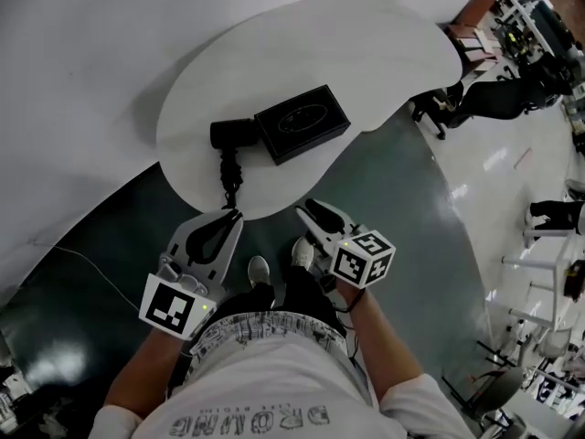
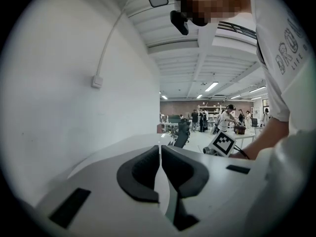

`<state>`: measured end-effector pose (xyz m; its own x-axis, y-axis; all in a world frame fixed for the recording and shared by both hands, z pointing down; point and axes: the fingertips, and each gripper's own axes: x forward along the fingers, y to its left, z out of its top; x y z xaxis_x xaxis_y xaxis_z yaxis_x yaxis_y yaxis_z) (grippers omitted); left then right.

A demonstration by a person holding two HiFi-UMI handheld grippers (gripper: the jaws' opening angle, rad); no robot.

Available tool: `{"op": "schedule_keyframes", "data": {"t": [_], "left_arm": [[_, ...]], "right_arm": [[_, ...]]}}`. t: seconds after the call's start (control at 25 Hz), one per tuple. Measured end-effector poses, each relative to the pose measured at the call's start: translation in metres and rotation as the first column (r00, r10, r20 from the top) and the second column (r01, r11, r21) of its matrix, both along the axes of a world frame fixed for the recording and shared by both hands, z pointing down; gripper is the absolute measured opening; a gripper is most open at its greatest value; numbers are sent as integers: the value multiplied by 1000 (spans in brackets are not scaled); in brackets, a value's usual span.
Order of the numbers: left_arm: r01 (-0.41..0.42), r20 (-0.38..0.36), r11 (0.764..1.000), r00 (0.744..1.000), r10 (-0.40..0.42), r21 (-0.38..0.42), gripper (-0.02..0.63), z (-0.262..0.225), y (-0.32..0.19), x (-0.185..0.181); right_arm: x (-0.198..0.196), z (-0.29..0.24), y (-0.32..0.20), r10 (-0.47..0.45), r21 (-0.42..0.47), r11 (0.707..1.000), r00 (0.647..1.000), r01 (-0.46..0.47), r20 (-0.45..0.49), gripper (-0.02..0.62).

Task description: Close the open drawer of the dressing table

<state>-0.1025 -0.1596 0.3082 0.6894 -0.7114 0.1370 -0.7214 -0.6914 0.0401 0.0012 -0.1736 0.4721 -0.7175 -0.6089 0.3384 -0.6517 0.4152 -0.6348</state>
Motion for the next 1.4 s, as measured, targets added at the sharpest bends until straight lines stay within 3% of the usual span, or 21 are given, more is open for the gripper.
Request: {"op": "schedule_keyframes", "data": {"t": [0.4, 0.6, 0.96, 1.4], "left_arm": [[17, -54, 997, 998, -14, 71, 32, -36, 1, -16], [39, -72, 997, 997, -35, 65, 32, -40, -3, -28], [52, -98, 995, 994, -44, 80, 32, -45, -11, -42], [51, -103, 994, 994, -41, 100, 32, -52, -19, -44]], "right_arm": [[-10, -103, -1, -13, 180, 984, 1000, 13, -1, 141], [-19, -133, -4, -18, 234, 972, 1000, 17, 5, 140], [-31, -171, -3, -28, 311, 950, 999, 38, -35, 132], [-34, -193, -8, -25, 343, 939, 999, 35, -34, 103]]}}
